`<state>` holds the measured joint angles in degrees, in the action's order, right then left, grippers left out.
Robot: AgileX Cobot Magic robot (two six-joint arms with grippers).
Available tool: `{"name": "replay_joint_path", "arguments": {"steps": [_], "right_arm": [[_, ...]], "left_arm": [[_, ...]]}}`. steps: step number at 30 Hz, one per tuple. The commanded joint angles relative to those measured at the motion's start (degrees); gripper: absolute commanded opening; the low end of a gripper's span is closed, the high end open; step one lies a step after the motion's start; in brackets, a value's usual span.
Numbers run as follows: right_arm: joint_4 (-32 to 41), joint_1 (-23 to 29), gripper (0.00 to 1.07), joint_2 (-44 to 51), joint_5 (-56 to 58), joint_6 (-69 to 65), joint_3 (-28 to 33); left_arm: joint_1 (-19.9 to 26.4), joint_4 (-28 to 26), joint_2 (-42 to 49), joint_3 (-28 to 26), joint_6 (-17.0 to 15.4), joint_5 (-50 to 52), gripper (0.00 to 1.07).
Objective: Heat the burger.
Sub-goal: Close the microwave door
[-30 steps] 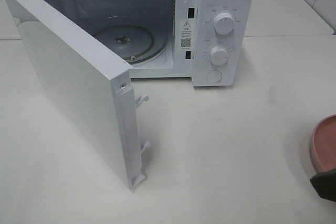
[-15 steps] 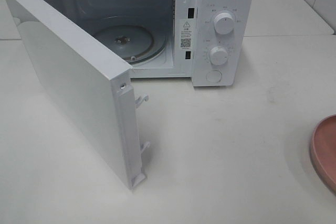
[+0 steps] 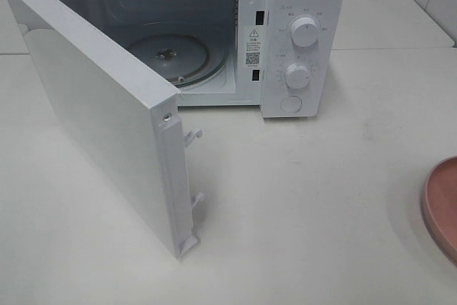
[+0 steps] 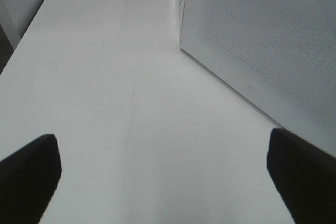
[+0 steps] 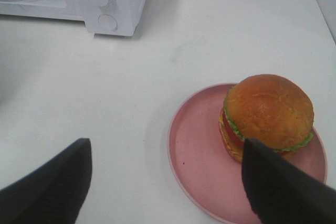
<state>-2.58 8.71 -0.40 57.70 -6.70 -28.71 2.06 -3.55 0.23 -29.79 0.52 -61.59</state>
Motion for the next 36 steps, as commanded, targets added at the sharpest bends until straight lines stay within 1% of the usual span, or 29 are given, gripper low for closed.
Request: {"name": "replay_joint_path", "arguments": {"steps": [1,36], "right_arm": [[-0.11,-0.97,0.76,2.23,-0.69,-0.34,0.23],[-0.06,-0.97,0.75,2.23,-0.69,-0.23,0.23]], "left_arm": [[0.00,-0.06,0.34,0.17,0.00,0.17,1.00],[0.00,-0.06,0.29,0.17,0.00,0.17,1.00]]}}
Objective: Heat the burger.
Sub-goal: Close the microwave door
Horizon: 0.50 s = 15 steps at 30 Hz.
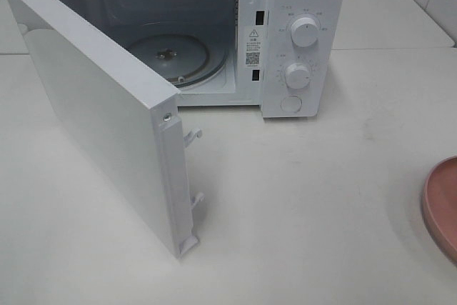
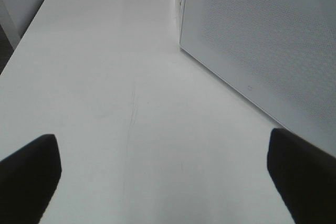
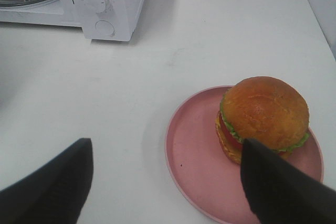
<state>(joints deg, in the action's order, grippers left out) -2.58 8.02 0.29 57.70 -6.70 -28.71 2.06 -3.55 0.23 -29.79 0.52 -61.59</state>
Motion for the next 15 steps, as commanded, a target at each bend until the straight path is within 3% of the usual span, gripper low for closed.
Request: {"name": "replay_joint_path", "arguments": {"steps": [1,15], "right_arm": [[-0.06,-0.29,0.75,1.55,-0.69,-0.23,0.23],[-0.06,-0.29,0.75,1.55,-0.69,-0.23,0.23]], "left_arm": [[0.00,-0.06,0.29,0.17,0.00,0.17,1.00],[0.00,-0.52,0.29,0.17,0.00,0.17,1.00]]}}
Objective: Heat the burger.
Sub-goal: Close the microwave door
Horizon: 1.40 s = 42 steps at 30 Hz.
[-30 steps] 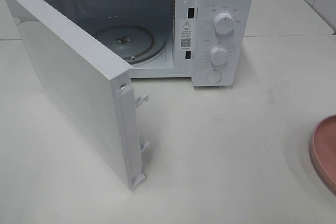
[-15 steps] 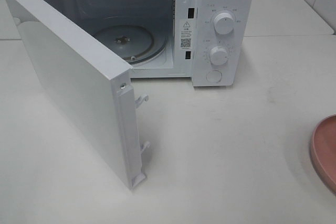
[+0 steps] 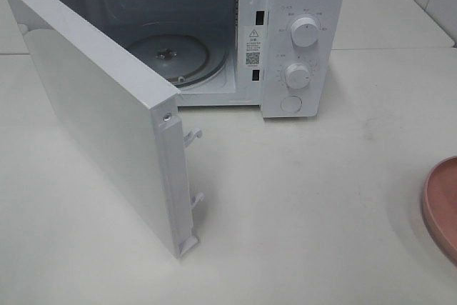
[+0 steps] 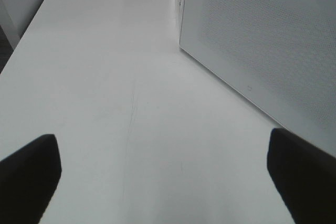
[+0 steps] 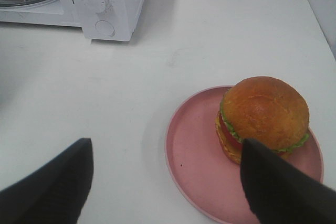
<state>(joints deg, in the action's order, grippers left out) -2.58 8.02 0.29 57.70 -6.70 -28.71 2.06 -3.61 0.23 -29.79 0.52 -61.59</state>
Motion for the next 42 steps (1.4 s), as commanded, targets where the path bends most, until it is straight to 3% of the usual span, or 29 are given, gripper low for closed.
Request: {"name": "replay_joint_path", "arguments": {"steps": [1,6,11,13,14,16,17,19,22,24,25,26,33,37,38,41,42], "right_arm": [[-0.06,-0.29,0.75,1.55,-0.69,-0.23,0.23],[-0.06,-0.29,0.75,1.55,-0.69,-0.23,0.23],[-0.06,-0.29,0.75,1.55,-0.69,-0.29,0.23],[-0.06,-0.29,0.75,1.55,-0.69,-0.29,0.23],[-0.06,-0.29,0.75,1.55,-0.69,-0.29,0.23],[-0.06,-0.29,0.75,1.55,-0.69,-0.29,0.23],[-0.06,-0.29,0.75,1.55,-0.69,-0.29,0.23],[-0.06,-0.29,0.75,1.55,-0.69,-0.29,0.23],[-0.06,-0.29,0.75,1.55,-0.69,-0.29,0.23],[-0.06,-0.29,0.75,1.55,-0.69,-0.29,0.23],[-0.06,-0.29,0.75,1.55,-0.69,-0.29,0.23],[-0.06,-0.29,0.75,1.55,-0.69,-0.29,0.23],[-0.06,-0.29,0.75,1.55,-0.69,-0.29,0.23],[-0.06,-0.29,0.75,1.55,-0.69,-0.29,0.23],[-0.06,-0.29,0.75,1.55,-0.69,-0.29,0.23],[-0.06,-0.29,0.75,1.55,-0.69,-0.29,0.23],[-0.06,-0.29,0.75,1.55,-0.69,-0.29,0.23]], "left_arm": [[0.00,-0.46,0.29,0.17,0.00,0.17,1.00],[0.00,-0.74,0.29,-0.57,-0.52,1.03,0.99],[0.00,-0.86,-0.40,-2.01,-0.52,3.90,0.88],[0.00,-0.86,-2.69,-2.01,-0.52,4.41,0.75],[0.00,-0.86,-2.69,-2.01,-0.52,4.41,0.75],[0.00,-1.03,-5.50,-2.01,-0.52,5.90,0.57],[0.00,-1.03,-5.50,-2.01,-0.52,5.90,0.57],[0.00,-1.38,-10.60,-1.95,-0.52,9.11,0.31],[0.00,-1.60,-11.57,-1.89,-0.52,10.08,0.26],[0.00,-2.12,-14.61,-1.89,-0.52,12.66,0.07],[0.00,-2.12,-14.61,-1.89,-0.52,12.66,0.07],[0.00,-2.35,-16.44,-1.55,-0.11,14.78,0.00],[0.00,-4.13,-21.37,2.12,0.29,25.04,0.00],[0.00,-8.08,-25.21,6.07,5.27,34.38,0.00],[0.00,-10.94,-26.47,7.73,8.54,38.22,0.00],[0.00,-12.49,-27.10,8.77,10.26,40.39,0.00],[0.00,-15.47,-28.13,11.12,13.12,44.86,0.00]]}}
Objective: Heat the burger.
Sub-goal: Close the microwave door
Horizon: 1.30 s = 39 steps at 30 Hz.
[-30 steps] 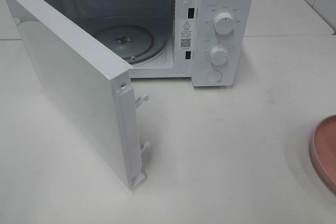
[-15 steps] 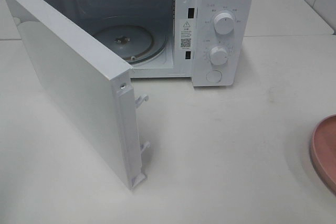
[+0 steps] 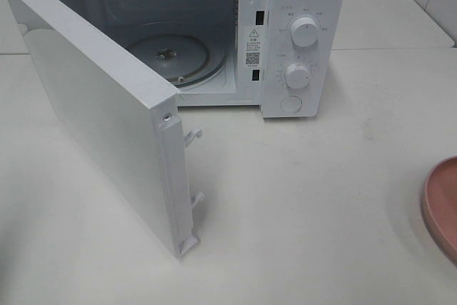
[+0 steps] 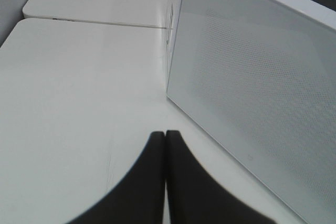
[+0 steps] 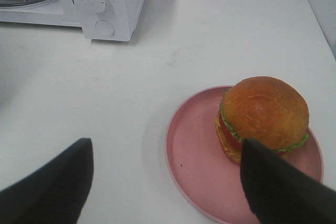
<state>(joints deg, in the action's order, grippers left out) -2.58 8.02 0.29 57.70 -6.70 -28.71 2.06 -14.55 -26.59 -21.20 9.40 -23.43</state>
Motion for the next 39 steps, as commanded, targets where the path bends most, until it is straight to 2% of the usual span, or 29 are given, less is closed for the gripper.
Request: {"name": "replay_joint_path", "arguments": {"steps": [1,2,4,7,16,18,19,20,21,23,24,26,30,31,32,34,35,36,38,39], "right_arm": [[-0.06,-0.29,0.75,1.55,-0.69,-0.29,0.23],[-0.06,-0.29,0.75,1.55,-0.69,-0.29,0.23],[-0.06,-0.29,0.75,1.55,-0.69,-0.29,0.23],[-0.06,-0.29,0.75,1.55,-0.69,-0.29,0.23],[-0.17,-0.29,0.75,1.55,-0.69,-0.34,0.23],[-0.17,-0.29,0.75,1.55,-0.69,-0.34,0.23],[-0.17,-0.29,0.75,1.55,-0.69,-0.34,0.23],[-0.17,-0.29,0.75,1.55,-0.69,-0.34,0.23],[-0.17,-0.29,0.75,1.55,-0.69,-0.34,0.23],[-0.17,-0.29,0.75,1.55,-0.69,-0.34,0.23],[-0.17,-0.29,0.75,1.55,-0.69,-0.34,0.23],[-0.17,-0.29,0.75,1.55,-0.69,-0.34,0.23],[-0.17,-0.29,0.75,1.55,-0.69,-0.34,0.23],[-0.17,-0.29,0.75,1.55,-0.69,-0.34,0.23],[-0.17,-0.29,0.75,1.55,-0.69,-0.34,0.23],[-0.17,-0.29,0.75,1.55,-0.69,-0.34,0.23],[-0.17,-0.29,0.75,1.55,-0.69,-0.34,0.23],[-0.17,-0.29,0.75,1.55,-0.69,-0.34,0.23],[-0.17,-0.29,0.75,1.55,-0.69,-0.34,0.23],[-0.17,-0.29,0.75,1.55,-0.69,-0.34,0.23]], "left_arm": [[0.00,-7.45,-2.41,4.76,6.99,11.52,0.00],[0.00,-7.45,-2.41,4.76,6.99,11.52,0.00],[0.00,-10.89,-4.18,7.45,9.68,18.79,0.00],[0.00,-11.34,-6.47,7.73,10.49,22.75,0.00],[-1.49,-9.97,-17.65,7.73,10.43,30.71,0.00],[-4.58,-7.79,-21.60,7.73,10.20,34.43,0.00],[-4.58,-7.79,-21.60,7.73,10.20,34.43,0.00],[-7.56,-6.59,-24.18,7.73,10.20,37.36,0.00],[-7.56,-6.59,-24.18,7.73,10.20,37.36,0.00],[-11.75,-6.36,-27.50,7.73,10.20,41.31,0.00],[-11.75,-6.36,-27.50,7.73,10.20,41.31,0.00],[-15.53,-6.13,-31.80,7.73,10.20,45.38,0.00],[-19.14,-6.13,-36.27,7.73,9.85,50.25,0.00],[-21.14,-6.13,-39.19,7.73,8.88,53.69,0.00],[-21.14,-6.13,-39.19,7.73,8.88,53.69,0.00],[-24.41,-5.73,-43.89,7.73,6.42,59.76,0.00],[-24.41,-5.73,-43.89,7.73,6.42,59.76,0.00],[-26.64,-4.87,-46.75,7.73,4.64,64.46,0.00],[-27.67,-4.13,-48.30,7.73,3.78,66.75,0.00],[-29.39,-2.75,-50.99,7.68,1.95,70.65,0.00]]}}
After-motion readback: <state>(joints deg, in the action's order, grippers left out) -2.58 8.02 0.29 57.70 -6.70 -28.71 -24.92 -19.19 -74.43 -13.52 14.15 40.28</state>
